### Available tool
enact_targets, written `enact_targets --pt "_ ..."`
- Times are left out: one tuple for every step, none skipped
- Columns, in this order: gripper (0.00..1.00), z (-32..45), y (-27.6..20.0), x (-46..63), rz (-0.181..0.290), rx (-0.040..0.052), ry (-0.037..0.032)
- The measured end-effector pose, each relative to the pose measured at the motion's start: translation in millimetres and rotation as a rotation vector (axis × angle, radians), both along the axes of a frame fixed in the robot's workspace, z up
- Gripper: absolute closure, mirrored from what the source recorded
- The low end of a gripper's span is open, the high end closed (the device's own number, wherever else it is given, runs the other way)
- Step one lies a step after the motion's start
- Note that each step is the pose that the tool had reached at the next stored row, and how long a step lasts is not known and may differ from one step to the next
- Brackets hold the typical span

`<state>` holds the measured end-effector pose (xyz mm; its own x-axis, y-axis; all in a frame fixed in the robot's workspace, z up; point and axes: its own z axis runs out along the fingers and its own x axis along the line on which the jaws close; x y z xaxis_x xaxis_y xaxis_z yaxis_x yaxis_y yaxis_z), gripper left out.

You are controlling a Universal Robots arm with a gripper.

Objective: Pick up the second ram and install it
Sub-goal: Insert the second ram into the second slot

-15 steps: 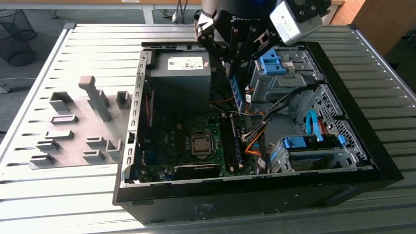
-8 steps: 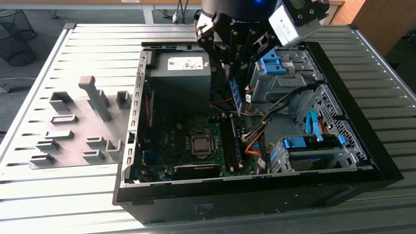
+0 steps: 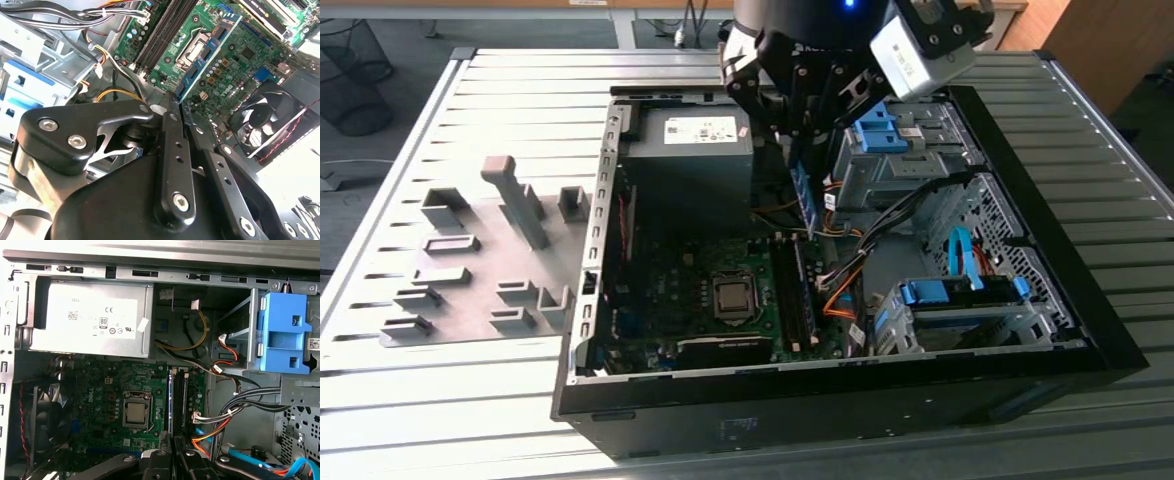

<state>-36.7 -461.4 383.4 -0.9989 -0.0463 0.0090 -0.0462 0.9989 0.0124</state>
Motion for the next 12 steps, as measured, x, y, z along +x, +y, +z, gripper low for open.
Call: enact_targets --pt "0.86 -0.2 0.0 0.0 0.000 0.0000 0.0000" --pt "0.86 -0.4 0.0 0.0 0.000 0.0001 0.0000" --pt "0.86 -1.0 0.0 0.0 0.000 0.0001 -0.0001" --pt "0.86 -1.1 0.0 0.0 0.000 0.0002 0.0000" --pt "0.86 -1.1 0.0 0.0 0.000 0.0001 -0.0001" --pt "0.86 -1.1 0.0 0.0 0.000 0.0001 0.0000" --pt "0.86 -1.1 0.0 0.0 0.000 0.0002 -0.0001" --pt "0.86 -1.1 0.0 0.0 0.000 0.0001 -0.0001" --pt "0.86 -1.1 0.0 0.0 0.000 0.0001 -0.0001" --pt "0.86 -1.1 0.0 0.0 0.000 0.0001 0.0000" --pt "0.86 -1.2 0.0 0.0 0.000 0.0001 -0.0001" --pt "0.86 -1.5 0.0 0.0 0.000 0.0003 -0.0004"
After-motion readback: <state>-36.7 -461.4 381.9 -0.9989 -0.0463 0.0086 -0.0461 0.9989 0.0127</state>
